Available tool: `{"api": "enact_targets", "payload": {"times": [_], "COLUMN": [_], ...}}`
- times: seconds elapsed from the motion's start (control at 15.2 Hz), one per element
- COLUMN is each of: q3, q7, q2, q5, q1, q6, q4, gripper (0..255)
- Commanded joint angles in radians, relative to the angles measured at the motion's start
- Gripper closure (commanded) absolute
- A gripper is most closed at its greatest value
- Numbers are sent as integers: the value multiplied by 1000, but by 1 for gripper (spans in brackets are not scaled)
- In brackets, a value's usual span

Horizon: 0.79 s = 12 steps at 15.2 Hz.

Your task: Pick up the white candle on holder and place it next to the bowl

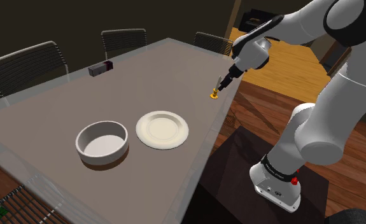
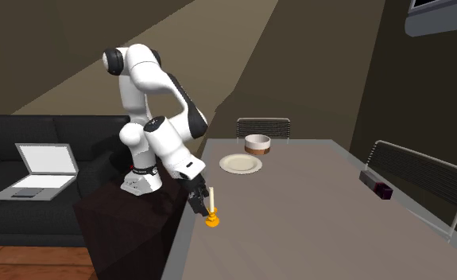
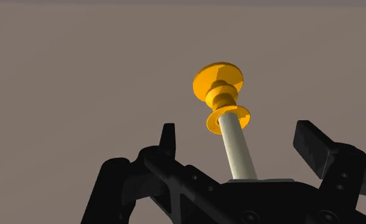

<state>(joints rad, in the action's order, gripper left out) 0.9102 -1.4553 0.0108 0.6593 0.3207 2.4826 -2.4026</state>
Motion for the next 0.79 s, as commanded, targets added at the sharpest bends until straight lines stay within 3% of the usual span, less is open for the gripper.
{"api": "enact_targets", "payload": {"times": [0.0,0.2,0.73], "q3": [-5,-29,-32], "q7": [-49,-116,-116], "q2": [45,116,115], "q5": [69,173,172], "q1": [2,-4,-7], "q6": [1,3,4], "q4": [10,24,24], "gripper": [0,0,0]}}
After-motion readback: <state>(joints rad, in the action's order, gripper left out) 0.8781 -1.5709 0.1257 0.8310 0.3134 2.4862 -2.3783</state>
